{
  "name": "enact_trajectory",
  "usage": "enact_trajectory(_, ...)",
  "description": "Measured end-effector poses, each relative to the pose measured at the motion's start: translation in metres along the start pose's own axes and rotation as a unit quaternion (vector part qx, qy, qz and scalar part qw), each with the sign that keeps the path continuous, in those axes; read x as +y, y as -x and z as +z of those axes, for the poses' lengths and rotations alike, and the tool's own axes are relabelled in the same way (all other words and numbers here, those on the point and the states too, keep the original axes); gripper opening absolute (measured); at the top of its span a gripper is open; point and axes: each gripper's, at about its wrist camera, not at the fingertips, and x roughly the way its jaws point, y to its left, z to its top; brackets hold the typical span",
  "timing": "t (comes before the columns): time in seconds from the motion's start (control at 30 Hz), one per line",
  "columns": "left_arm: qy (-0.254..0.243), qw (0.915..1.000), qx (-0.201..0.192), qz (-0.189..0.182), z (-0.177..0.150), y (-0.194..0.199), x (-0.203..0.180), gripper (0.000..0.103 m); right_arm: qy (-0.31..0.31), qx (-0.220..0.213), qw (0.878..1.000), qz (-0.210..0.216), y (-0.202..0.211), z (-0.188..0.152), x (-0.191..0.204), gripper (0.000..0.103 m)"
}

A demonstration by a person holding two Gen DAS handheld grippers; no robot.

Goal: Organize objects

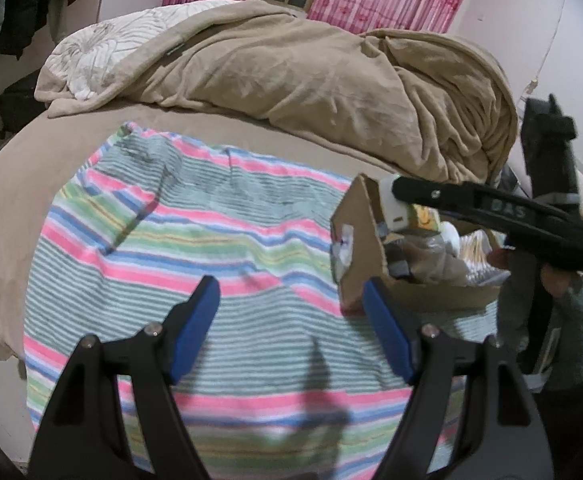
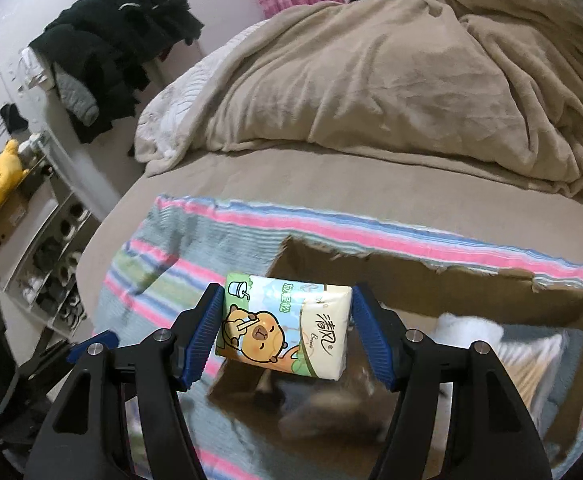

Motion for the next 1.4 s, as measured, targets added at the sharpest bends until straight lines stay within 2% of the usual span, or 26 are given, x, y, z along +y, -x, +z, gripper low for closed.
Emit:
enact_trajectory(0.27,0.000,0.9999,0.009,-0.006,0.003,-0.015,-0.004,0.076,-0.002,-0.001,0.999,-0.038,-0.019,-0.001,-0.015,0.068)
enact_trajectory(0.4,-0.003,0.9999,0.012,-0.010,0.003,-0.016,-0.008,0.076,0.002,0.014,0.997,-0.069,-0.031,-0.003,-0.014,0.068)
enact_trajectory(0.6,-0.002,0.9999,0.009,-0.005,0.003,-0.011,-0.009,0.076,-0.002,0.012,0.998,-0.057,-0.029,-0.004,-0.012,0.069)
enact_trajectory(0.73,-0.006,0.9999,0.008,-0.004,0.003,-0.006,-0.013,0.076,0.002,0.009,0.998,-0.054,-0.019,-0.006,-0.009,0.080)
enact_trajectory(0.8,-0.011,0.9999,0.009,-0.005,0.002,-0.003,-0.016,0.076,0.005,0.003,0.998,-0.055,-0.013,-0.006,-0.006,0.082)
enact_trajectory(1.03,-0.026,0.9996,0.007,-0.001,-0.001,0.012,-0.027,0.076,0.015,-0.010,0.998,-0.063,0.017,-0.016,-0.001,0.086)
enact_trajectory(1.4,-0.049,0.9988,0.000,-0.001,-0.010,0.035,-0.059,0.076,0.018,-0.024,0.997,-0.071,0.070,-0.041,-0.005,0.086)
